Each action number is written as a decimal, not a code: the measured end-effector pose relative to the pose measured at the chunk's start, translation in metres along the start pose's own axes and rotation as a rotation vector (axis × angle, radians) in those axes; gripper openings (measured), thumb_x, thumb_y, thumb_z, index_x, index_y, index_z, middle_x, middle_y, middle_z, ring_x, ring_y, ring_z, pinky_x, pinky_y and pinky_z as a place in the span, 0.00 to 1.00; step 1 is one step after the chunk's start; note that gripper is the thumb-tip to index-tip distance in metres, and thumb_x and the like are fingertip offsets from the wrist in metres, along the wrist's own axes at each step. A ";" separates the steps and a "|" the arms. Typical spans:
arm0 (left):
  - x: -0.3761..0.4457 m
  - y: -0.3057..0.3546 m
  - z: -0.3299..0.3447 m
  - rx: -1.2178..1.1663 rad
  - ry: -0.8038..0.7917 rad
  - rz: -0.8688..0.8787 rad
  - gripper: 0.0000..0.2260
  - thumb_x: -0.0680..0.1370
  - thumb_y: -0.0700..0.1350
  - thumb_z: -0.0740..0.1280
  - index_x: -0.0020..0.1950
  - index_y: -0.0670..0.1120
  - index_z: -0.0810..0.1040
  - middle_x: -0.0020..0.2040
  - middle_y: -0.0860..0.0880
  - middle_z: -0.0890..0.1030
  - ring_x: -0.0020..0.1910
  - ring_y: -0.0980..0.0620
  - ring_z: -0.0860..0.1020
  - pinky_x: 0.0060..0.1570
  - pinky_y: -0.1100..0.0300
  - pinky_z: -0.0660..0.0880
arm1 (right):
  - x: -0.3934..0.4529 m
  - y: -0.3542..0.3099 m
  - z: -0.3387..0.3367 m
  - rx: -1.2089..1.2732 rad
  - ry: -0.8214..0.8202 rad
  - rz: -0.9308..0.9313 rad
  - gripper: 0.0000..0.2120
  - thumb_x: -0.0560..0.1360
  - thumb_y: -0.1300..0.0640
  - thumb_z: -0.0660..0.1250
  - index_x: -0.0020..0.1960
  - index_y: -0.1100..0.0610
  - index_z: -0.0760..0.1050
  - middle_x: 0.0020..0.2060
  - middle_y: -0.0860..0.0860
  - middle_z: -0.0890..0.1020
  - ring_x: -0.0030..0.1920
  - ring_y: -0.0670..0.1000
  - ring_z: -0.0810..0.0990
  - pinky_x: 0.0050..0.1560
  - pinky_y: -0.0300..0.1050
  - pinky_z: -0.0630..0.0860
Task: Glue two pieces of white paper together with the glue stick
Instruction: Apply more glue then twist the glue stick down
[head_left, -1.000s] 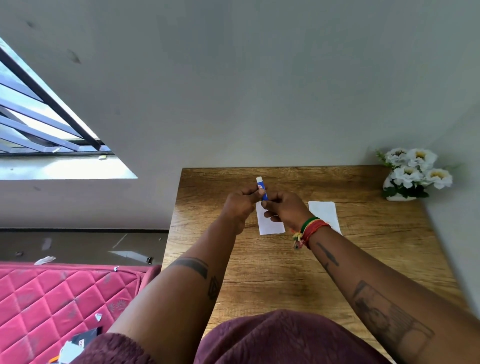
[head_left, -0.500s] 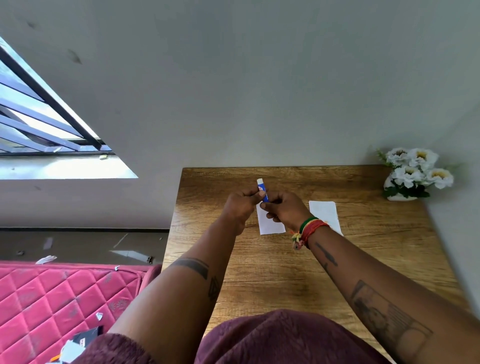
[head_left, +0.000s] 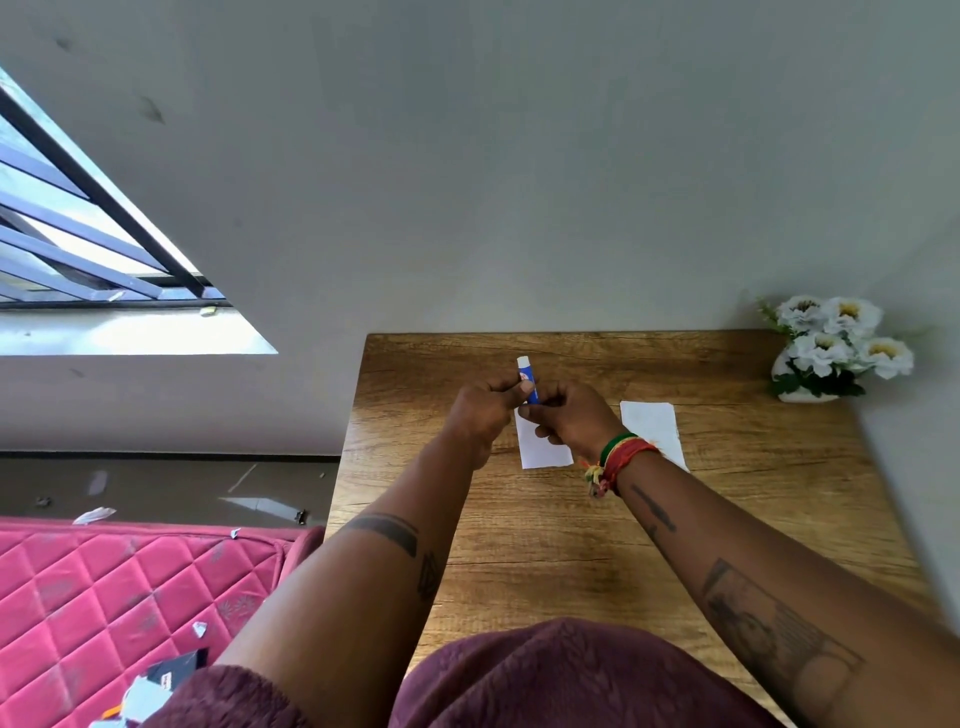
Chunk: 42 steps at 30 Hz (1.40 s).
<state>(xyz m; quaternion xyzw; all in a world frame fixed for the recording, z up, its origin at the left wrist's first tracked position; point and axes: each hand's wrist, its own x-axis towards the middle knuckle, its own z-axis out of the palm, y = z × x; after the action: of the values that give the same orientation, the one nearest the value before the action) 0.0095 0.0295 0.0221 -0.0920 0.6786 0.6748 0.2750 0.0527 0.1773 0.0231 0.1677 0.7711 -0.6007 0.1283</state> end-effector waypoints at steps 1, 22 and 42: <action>0.000 0.000 0.000 -0.001 0.004 -0.002 0.05 0.79 0.44 0.72 0.52 0.49 0.88 0.50 0.52 0.88 0.57 0.52 0.83 0.53 0.57 0.76 | -0.001 0.000 0.000 0.010 -0.021 0.000 0.02 0.77 0.55 0.73 0.49 0.49 0.82 0.43 0.50 0.85 0.39 0.49 0.83 0.39 0.44 0.79; -0.006 -0.023 -0.040 -0.006 0.136 -0.040 0.12 0.81 0.46 0.71 0.63 0.47 0.84 0.58 0.49 0.86 0.59 0.51 0.80 0.48 0.57 0.73 | 0.014 0.013 0.023 -0.154 -0.038 0.021 0.12 0.75 0.59 0.74 0.58 0.54 0.77 0.44 0.55 0.86 0.43 0.54 0.85 0.46 0.51 0.80; -0.002 -0.060 -0.085 0.442 0.467 0.029 0.09 0.76 0.49 0.76 0.52 0.59 0.80 0.47 0.61 0.83 0.50 0.57 0.80 0.44 0.62 0.71 | 0.024 0.019 0.041 -0.231 0.045 0.001 0.05 0.77 0.58 0.72 0.53 0.55 0.81 0.44 0.56 0.84 0.45 0.56 0.84 0.49 0.51 0.81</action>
<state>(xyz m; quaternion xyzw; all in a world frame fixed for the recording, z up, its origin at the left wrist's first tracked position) 0.0199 -0.0574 -0.0344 -0.1728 0.8547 0.4757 0.1156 0.0385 0.1440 -0.0139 0.1656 0.8378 -0.5038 0.1296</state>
